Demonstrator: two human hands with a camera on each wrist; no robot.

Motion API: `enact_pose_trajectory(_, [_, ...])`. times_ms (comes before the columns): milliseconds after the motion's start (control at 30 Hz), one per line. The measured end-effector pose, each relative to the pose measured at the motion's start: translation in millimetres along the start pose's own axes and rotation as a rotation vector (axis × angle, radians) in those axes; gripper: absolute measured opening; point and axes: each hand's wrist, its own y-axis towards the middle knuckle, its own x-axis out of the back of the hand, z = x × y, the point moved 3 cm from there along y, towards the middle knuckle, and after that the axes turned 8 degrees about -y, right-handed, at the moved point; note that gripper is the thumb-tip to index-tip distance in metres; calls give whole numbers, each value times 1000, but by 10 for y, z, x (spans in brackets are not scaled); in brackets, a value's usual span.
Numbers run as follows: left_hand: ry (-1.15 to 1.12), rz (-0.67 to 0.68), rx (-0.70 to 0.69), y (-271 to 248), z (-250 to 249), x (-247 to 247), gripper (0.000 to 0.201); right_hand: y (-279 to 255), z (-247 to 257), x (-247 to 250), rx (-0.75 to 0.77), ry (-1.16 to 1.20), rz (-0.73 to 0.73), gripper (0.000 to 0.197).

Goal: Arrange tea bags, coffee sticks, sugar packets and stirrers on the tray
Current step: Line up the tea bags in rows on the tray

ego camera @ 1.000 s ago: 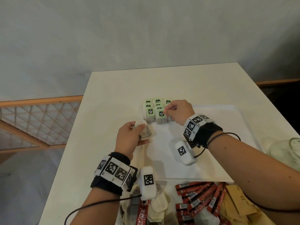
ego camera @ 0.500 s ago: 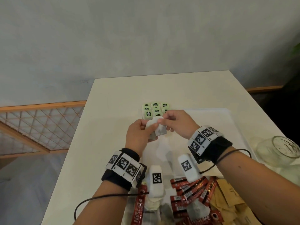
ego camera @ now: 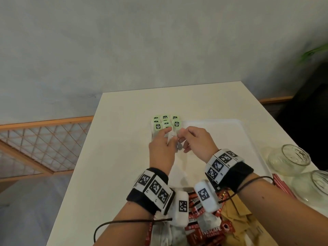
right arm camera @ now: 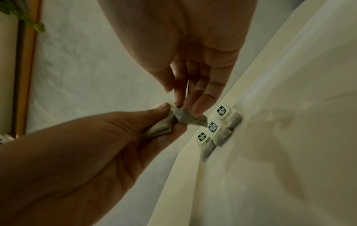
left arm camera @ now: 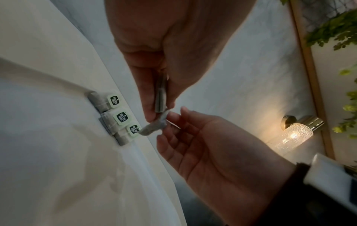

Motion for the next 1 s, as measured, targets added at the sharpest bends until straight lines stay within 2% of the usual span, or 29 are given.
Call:
enact_pose_trajectory(100, [-20, 15, 26, 14, 0, -1, 35, -19, -16, 14, -4, 37, 18, 32])
enact_pose_trajectory(200, [0, 13, 38, 50, 41, 18, 14, -10, -43, 44, 12, -14, 47, 18])
enact_pose_trajectory(300, [-37, 39, 74, 88, 108, 23, 8, 47, -122, 85, 5, -69, 1, 6])
enact_pose_trajectory(467, [-98, 120, 151, 128, 211, 40, 4, 230, -261, 41, -13, -82, 129, 9])
enact_pose_trajectory(600, [-150, 82, 223, 243, 313, 160, 16, 478, -427, 45, -112, -241, 178, 11])
enact_pose_trajectory(700, [-133, 45, 214, 347, 351, 265, 25, 675, -443, 64, -99, -316, 118, 9])
enact_pose_trajectory(800, [-105, 7, 204, 443, 413, 356, 15, 847, -425, 52, -77, -289, 55, 9])
enact_pose_trajectory(1000, [-123, -40, 282, 579, 572, 469, 18, 1013, -414, -43, -70, -194, 42, 10])
